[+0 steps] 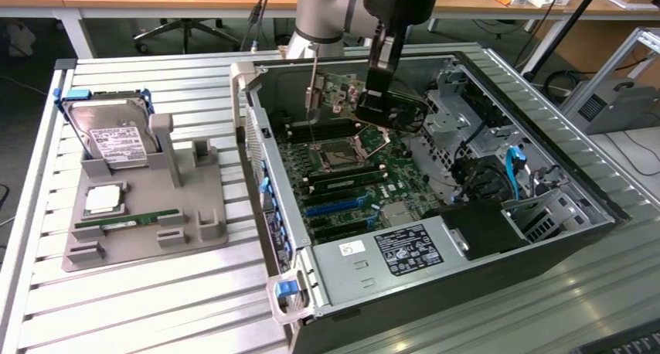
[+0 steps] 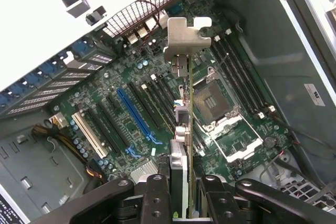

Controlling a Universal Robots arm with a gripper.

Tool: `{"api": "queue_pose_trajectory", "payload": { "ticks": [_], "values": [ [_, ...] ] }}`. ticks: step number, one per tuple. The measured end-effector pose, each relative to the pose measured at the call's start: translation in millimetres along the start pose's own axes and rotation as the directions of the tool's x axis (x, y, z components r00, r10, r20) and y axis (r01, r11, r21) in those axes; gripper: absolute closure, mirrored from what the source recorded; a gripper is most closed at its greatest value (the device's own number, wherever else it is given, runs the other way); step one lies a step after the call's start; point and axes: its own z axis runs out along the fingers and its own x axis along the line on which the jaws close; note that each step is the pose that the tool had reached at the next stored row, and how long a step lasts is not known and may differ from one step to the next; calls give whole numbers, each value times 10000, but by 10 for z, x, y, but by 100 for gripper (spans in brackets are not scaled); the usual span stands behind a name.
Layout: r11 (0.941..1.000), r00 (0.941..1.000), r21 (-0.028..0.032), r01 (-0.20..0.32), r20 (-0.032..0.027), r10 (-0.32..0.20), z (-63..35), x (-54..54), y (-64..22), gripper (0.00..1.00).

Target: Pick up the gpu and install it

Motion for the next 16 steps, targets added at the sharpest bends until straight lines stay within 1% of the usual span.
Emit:
{"api": "queue_pose_trajectory", "payload": {
  "ticks": [16],
  "values": [
    [9994, 9994, 0, 333, 6, -333, 2, 0, 0, 73]
  ]
}}
